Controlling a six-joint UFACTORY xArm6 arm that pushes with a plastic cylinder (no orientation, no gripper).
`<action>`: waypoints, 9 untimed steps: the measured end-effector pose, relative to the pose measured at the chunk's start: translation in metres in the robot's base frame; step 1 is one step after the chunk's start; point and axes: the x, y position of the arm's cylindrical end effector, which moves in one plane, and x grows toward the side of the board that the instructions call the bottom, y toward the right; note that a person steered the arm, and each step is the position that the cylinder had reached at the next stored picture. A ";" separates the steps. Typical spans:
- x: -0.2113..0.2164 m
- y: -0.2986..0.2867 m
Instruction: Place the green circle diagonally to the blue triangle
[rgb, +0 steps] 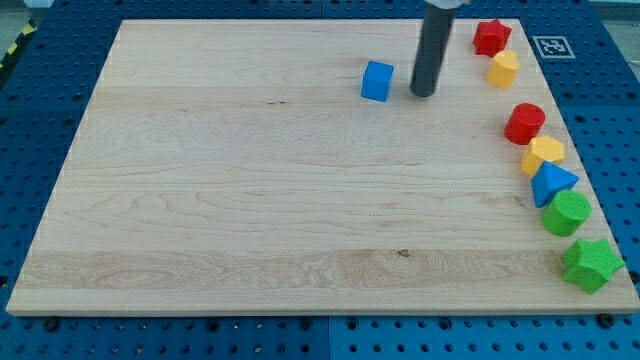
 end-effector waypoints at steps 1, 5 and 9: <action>0.000 0.034; 0.042 0.170; 0.197 0.181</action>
